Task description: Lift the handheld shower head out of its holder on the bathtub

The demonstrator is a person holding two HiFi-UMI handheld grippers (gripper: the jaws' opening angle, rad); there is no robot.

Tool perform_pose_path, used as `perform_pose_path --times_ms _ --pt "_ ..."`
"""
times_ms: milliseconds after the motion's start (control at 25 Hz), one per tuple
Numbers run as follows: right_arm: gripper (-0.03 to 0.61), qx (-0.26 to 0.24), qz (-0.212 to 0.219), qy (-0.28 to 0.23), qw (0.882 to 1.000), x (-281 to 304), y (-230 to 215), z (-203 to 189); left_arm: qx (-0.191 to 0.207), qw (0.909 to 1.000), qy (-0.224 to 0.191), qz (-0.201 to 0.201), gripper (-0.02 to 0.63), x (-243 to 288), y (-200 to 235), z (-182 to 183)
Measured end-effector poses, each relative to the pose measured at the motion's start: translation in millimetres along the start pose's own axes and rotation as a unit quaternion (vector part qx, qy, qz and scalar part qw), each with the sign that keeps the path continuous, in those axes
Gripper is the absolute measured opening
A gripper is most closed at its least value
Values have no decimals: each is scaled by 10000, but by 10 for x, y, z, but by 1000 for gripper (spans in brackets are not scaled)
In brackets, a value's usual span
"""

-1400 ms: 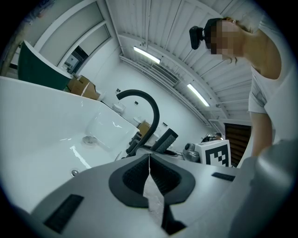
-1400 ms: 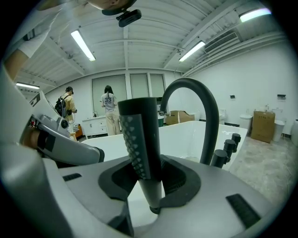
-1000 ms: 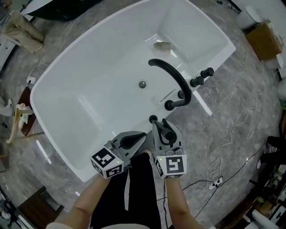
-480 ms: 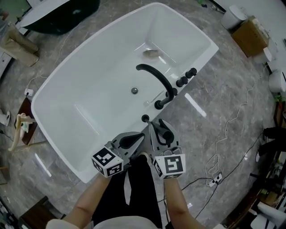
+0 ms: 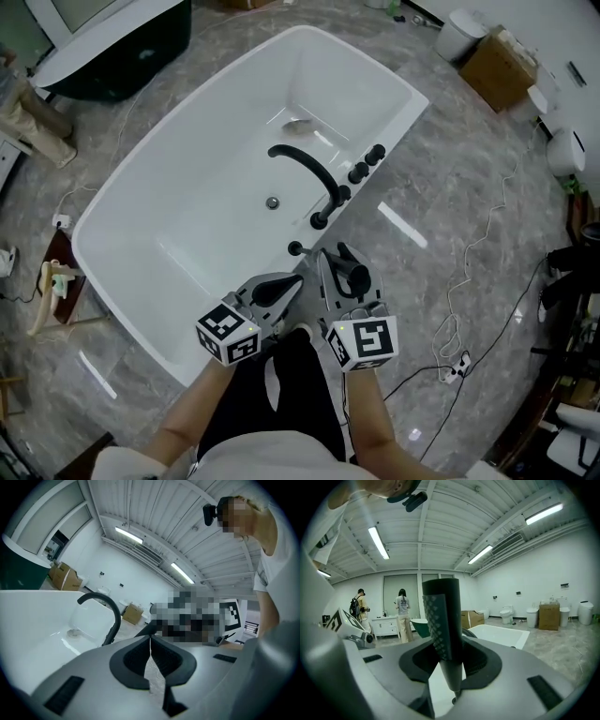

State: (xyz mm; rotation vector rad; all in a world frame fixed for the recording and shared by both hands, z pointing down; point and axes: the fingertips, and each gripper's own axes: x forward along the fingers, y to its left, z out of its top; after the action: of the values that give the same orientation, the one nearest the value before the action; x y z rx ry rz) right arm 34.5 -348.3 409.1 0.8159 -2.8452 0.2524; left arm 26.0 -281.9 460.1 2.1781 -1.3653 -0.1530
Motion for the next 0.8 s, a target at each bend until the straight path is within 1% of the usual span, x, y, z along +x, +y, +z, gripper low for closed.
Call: perform_pose_path --times_ms 240,320,480,800 --pt "129 212 -214 -178 9994 -277 -27 230 101 9997 46 -209 12 -24 -239 80" --pt "129 214 -280 -237 9991 -373 -45 315 145 9995 37 -287 12 -23 -324 123" --pt "129 355 -388 -422 9977 -597 -93 470 303 9985 56 -454 12 -29 -524 182" --pt "129 522 -719 -701 9936 -991 -218 662 439 9959 5 -789 12 9 -833 278"
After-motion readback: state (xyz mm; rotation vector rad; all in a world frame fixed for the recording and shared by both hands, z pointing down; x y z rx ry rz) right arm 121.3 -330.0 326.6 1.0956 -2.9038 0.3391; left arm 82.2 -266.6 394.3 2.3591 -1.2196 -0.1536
